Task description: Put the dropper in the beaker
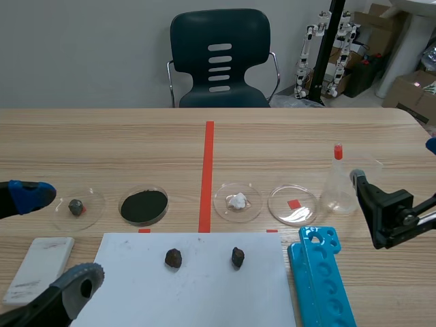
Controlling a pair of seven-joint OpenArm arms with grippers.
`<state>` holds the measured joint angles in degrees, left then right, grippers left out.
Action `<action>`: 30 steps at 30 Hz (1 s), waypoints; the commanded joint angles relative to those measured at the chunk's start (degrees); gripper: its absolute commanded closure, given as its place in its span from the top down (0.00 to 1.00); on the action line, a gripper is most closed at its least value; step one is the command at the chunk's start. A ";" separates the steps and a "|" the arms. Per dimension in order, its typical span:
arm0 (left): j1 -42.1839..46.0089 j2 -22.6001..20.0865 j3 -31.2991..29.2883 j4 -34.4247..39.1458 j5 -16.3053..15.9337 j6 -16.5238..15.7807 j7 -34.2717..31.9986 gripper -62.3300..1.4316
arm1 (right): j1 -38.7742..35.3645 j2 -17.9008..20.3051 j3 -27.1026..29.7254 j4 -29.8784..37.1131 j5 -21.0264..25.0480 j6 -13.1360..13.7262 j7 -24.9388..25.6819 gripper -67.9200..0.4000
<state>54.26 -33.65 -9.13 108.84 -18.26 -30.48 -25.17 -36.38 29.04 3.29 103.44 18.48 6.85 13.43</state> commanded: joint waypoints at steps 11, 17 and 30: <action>-0.15 0.28 0.15 0.50 -0.76 -0.13 -0.94 1.00 | 0.33 0.28 0.42 -0.15 0.39 0.02 0.85 0.94; -0.15 0.28 0.15 0.50 -0.76 -0.13 -0.94 1.00 | 0.35 0.28 0.42 -0.15 0.39 0.02 0.83 0.94; -0.15 0.28 0.15 0.50 -0.76 -0.13 -0.94 1.00 | 0.35 0.28 0.42 -0.15 -0.24 0.00 0.85 0.94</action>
<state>54.26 -33.65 -9.13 108.84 -18.26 -30.48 -25.17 -36.38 29.04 3.29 103.33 18.00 6.85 13.41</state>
